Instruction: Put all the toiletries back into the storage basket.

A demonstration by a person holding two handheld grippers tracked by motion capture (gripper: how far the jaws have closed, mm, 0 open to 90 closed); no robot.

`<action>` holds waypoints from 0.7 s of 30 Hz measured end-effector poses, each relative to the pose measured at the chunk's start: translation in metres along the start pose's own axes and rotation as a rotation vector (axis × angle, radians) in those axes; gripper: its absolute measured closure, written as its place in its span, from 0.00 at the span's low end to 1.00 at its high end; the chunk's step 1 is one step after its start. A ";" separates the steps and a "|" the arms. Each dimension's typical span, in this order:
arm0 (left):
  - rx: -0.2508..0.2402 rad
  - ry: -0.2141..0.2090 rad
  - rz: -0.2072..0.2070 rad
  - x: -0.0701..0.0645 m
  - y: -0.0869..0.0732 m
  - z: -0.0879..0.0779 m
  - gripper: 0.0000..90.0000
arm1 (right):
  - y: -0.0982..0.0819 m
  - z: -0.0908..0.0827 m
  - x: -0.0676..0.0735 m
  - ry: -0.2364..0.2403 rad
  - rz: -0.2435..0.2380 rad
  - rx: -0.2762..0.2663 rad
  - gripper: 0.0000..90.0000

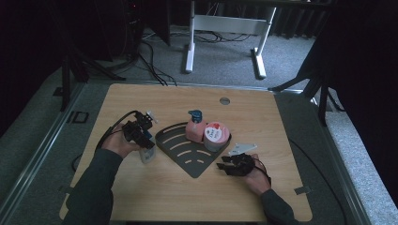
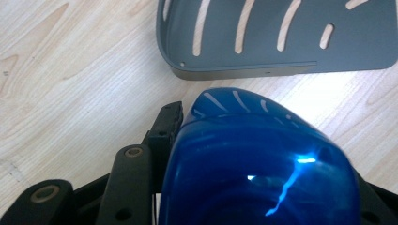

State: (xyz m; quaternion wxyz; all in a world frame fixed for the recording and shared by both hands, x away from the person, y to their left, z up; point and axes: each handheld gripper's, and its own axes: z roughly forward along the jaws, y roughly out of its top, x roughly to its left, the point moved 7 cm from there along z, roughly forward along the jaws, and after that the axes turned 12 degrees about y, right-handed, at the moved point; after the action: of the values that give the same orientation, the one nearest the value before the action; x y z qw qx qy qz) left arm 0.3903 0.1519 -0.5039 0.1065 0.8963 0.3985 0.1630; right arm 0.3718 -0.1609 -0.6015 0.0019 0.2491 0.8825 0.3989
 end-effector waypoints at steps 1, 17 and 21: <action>0.000 0.000 0.000 0.000 0.000 0.000 0.61 | 0.000 0.000 0.000 0.000 0.000 0.000 0.66; -0.013 -0.009 0.029 -0.015 -0.004 -0.006 0.61 | 0.000 0.000 0.000 0.002 -0.001 -0.002 0.66; -0.008 -0.021 0.035 -0.018 -0.003 -0.006 0.62 | 0.000 0.000 0.000 0.002 -0.001 -0.001 0.66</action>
State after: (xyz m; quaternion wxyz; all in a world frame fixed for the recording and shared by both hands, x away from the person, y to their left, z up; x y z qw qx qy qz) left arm 0.3742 0.1406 -0.5032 0.1115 0.9043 0.3810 0.1570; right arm 0.3720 -0.1609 -0.6015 0.0015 0.2483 0.8824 0.3997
